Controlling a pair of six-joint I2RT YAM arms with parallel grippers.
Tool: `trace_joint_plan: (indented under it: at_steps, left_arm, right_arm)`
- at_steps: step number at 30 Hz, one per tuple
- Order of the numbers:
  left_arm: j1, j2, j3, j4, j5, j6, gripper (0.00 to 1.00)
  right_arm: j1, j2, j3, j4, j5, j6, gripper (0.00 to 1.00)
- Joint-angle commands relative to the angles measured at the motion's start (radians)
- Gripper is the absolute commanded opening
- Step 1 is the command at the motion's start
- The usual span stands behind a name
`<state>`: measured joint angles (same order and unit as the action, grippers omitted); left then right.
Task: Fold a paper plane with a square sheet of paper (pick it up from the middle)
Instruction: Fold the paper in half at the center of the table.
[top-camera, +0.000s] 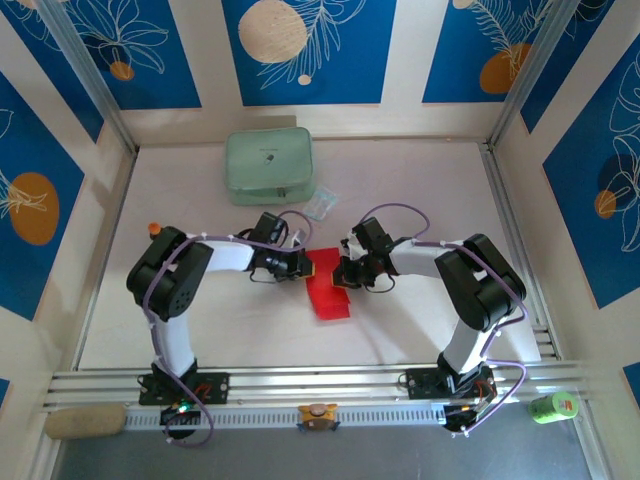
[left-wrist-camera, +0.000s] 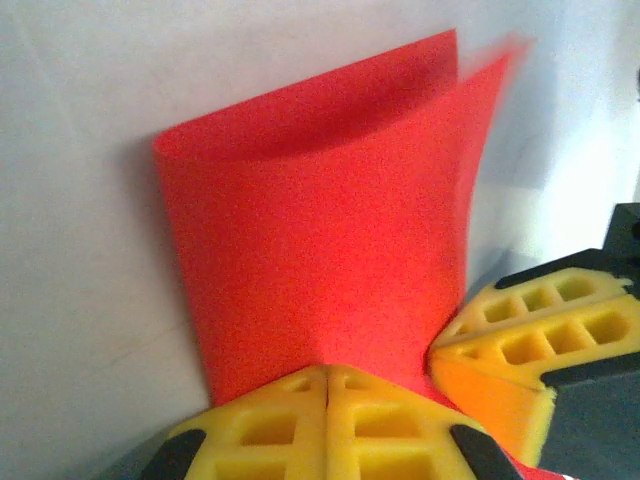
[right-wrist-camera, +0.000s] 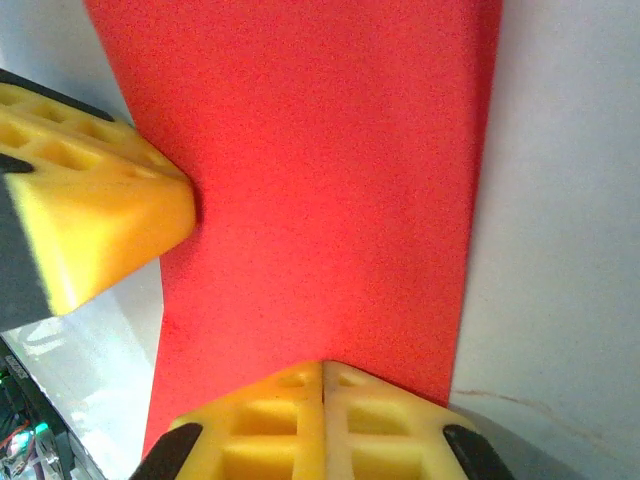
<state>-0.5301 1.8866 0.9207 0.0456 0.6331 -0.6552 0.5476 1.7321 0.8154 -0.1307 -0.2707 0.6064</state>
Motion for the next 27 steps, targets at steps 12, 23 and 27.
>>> trace_joint_plan:
  at_steps: [12,23,27]
  left_arm:
    - [0.028,0.012,0.077,-0.056,0.045,0.023,0.00]
    - [0.064,0.099,0.089,-0.088,0.008,0.055,0.00]
    - [0.068,0.106,0.081,-0.082,-0.001,0.053,0.00]
  right_arm:
    - [0.006,0.032,-0.033,-0.097,0.033,-0.004,0.00]
    - [0.006,0.031,-0.035,-0.099,0.031,-0.004,0.00]
    - [0.006,0.027,-0.036,-0.101,0.032,-0.003,0.00]
